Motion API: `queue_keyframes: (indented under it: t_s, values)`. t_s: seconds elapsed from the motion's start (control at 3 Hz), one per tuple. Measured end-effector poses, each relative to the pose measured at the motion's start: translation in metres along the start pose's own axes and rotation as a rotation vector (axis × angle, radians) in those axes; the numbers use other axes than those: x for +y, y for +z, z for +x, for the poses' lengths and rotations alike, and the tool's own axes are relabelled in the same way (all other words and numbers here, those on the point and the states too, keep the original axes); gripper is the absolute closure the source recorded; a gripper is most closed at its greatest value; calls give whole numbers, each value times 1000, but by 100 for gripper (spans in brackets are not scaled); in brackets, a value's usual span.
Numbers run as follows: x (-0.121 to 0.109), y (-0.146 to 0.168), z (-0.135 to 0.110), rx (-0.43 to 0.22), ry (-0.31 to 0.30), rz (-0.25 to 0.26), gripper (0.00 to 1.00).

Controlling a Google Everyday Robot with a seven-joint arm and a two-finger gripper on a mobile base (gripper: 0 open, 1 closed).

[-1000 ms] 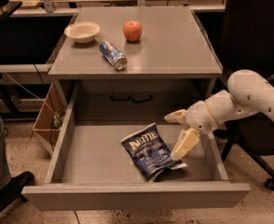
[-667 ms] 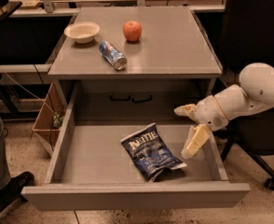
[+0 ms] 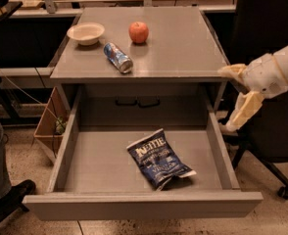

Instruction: Place blue chip bag into top drawer

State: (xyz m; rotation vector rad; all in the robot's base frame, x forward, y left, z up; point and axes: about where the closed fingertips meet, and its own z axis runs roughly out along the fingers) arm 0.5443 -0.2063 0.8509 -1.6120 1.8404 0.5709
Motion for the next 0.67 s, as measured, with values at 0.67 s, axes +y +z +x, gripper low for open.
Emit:
queue_keyframes:
  t_s: [0.67]
  values:
    - [-20, -39, -22, 15, -92, 67, 0]
